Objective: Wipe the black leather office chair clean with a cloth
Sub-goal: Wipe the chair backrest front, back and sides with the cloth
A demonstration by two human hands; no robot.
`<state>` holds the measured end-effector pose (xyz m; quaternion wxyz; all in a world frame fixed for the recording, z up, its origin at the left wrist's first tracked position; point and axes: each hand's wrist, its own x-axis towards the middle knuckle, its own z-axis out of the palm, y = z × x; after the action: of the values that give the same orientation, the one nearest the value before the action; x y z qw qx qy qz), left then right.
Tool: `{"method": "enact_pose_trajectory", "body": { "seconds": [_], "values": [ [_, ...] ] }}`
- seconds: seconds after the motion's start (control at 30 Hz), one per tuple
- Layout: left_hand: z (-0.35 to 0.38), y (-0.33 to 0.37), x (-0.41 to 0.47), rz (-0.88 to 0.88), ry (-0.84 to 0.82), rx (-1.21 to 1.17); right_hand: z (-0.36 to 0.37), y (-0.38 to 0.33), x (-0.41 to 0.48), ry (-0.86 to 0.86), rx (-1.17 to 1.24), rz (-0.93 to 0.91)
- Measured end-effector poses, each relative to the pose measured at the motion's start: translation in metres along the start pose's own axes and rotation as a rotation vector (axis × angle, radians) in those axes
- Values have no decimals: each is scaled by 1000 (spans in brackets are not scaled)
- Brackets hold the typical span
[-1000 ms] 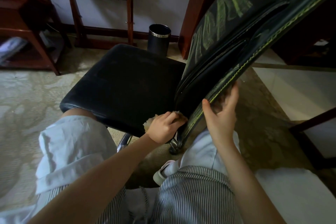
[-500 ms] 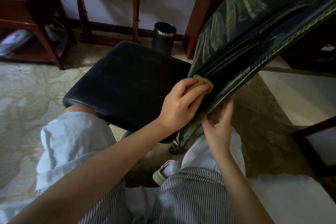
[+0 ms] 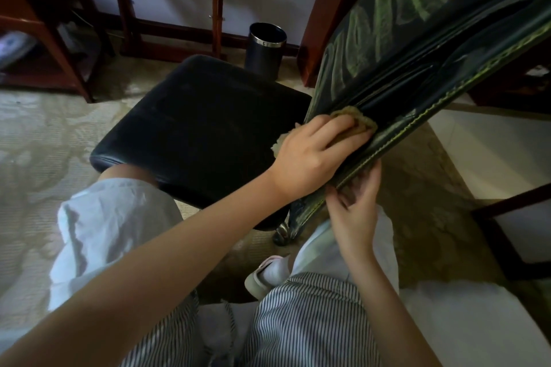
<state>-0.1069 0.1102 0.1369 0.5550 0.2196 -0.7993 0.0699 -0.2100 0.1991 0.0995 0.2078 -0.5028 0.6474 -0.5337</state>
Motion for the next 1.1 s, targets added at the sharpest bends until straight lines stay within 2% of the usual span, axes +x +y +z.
{"method": "enact_pose_trajectory", "body": {
  "seconds": [0.2, 0.4, 0.63, 0.77, 1.0, 1.1],
  "values": [
    [9, 5, -21, -29, 23, 43, -1, -1, 0, 5, -12, 0],
    [15, 0, -60, -55, -61, 3, 1, -2, 0, 14, -11, 6],
    [21, -1, -100, -164, -155, -30, 2, 1, -1, 11, -4, 39],
    [24, 0, -112, -198, -162, -33, 3, 1, 0, 16, -9, 52],
    [32, 15, -134, -414, -170, -95, 4, -3, -1, 27, -52, 42],
    [32, 17, -143, -481, -239, -108, 4, -2, -1, 26, -70, 44]
  ]
}}
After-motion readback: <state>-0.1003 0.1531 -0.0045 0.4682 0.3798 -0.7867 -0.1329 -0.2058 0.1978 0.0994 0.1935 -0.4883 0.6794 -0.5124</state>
